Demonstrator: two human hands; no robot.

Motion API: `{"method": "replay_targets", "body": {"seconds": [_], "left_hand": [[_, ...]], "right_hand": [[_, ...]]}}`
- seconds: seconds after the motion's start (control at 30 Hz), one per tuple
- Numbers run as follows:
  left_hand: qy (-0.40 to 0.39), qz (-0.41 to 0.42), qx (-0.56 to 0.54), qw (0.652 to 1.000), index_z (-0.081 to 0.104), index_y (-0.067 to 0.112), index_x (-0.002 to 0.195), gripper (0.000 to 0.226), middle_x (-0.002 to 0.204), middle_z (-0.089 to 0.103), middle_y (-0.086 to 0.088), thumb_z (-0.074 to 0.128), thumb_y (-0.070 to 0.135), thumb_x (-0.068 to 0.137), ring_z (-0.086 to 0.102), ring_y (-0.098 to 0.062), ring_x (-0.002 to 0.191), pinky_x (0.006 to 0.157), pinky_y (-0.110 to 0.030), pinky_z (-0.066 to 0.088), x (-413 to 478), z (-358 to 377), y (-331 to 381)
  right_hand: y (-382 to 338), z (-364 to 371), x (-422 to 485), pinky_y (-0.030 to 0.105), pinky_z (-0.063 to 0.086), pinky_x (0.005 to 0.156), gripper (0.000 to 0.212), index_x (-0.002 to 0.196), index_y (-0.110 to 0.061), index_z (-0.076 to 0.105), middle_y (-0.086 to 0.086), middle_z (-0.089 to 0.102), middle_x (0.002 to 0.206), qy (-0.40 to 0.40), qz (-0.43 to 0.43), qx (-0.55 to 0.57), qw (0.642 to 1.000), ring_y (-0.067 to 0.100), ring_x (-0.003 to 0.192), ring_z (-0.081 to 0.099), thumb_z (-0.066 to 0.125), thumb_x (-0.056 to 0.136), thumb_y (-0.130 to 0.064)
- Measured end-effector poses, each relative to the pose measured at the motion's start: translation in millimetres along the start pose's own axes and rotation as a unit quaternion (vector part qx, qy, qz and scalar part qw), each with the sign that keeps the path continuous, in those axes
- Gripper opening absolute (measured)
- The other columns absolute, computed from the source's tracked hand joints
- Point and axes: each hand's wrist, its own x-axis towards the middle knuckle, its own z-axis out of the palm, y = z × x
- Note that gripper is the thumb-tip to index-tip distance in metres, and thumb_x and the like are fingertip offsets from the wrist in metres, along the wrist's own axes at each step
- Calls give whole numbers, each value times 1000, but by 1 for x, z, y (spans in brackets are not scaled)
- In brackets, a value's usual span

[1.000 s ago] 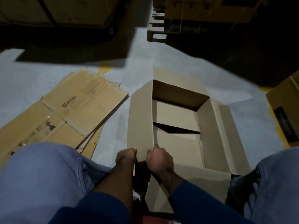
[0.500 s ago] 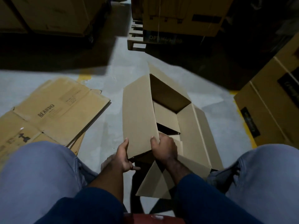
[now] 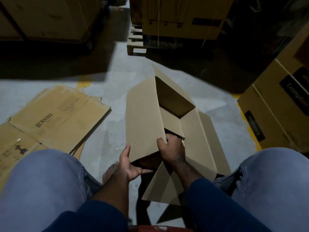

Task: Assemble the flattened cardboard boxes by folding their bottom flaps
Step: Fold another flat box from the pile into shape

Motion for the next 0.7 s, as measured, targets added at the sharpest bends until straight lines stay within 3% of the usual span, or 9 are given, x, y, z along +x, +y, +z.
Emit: {"method": "replay_targets", "body": {"seconds": [0.1, 0.23, 0.37, 0.47, 0.57, 0.63, 0.7], "left_hand": [[1, 13, -2, 1000, 59, 8, 132, 77, 115, 71, -28, 57, 71, 87, 66, -47, 109, 76, -72, 51, -5, -3, 8], [-30, 52, -22, 998, 59, 9, 135, 79, 126, 67, -27, 60, 70, 84, 64, -50, 114, 97, -78, 40, -13, -7, 29], [-22, 130, -38, 991, 60, 11, 135, 75, 128, 66, -25, 59, 67, 85, 59, -47, 121, 104, -73, 37, -32, 4, 56], [-3, 188, -53, 981, 64, 11, 130, 70, 125, 68, -24, 56, 66, 88, 60, -46, 120, 105, -70, 39, -50, 16, 74], [12, 234, -53, 971, 67, 10, 127, 69, 121, 70, -24, 52, 66, 90, 63, -45, 116, 106, -68, 40, -71, 28, 92], [32, 270, -44, 961, 67, 13, 129, 69, 122, 70, -22, 52, 67, 88, 64, -44, 115, 101, -69, 44, -84, 38, 104], [65, 316, -29, 946, 65, 18, 128, 63, 121, 71, -17, 55, 65, 87, 65, -41, 113, 95, -66, 49, -98, 47, 118]], "right_hand": [[-14, 1, 3, 32, 56, 69, 36, 91, -15, 71, -4, 73, 87, 0, -28, -3, 1000, 18, 76, 66, 54, 90, -48], [-42, 8, 7, 34, 60, 72, 43, 98, -13, 72, -2, 73, 88, -5, -58, 27, 998, 15, 77, 66, 51, 90, -49], [-71, 11, 18, 27, 52, 64, 30, 94, -13, 72, -4, 71, 85, 2, -91, 73, 993, 13, 72, 62, 60, 95, -40], [-92, 12, 27, 22, 44, 62, 23, 97, -17, 74, -10, 65, 84, 0, -121, 102, 987, 12, 76, 61, 63, 95, -36], [-118, 10, 33, 26, 47, 63, 28, 94, -16, 75, -8, 65, 81, 7, -155, 130, 979, 17, 76, 64, 61, 90, -40], [-134, 7, 38, 22, 41, 57, 20, 83, -18, 73, -11, 63, 73, 1, -169, 163, 972, 7, 67, 60, 64, 92, -33], [-153, 4, 41, 19, 36, 50, 28, 66, -19, 61, -14, 56, 62, -6, -170, 213, 962, -4, 55, 52, 68, 93, -24]]}}
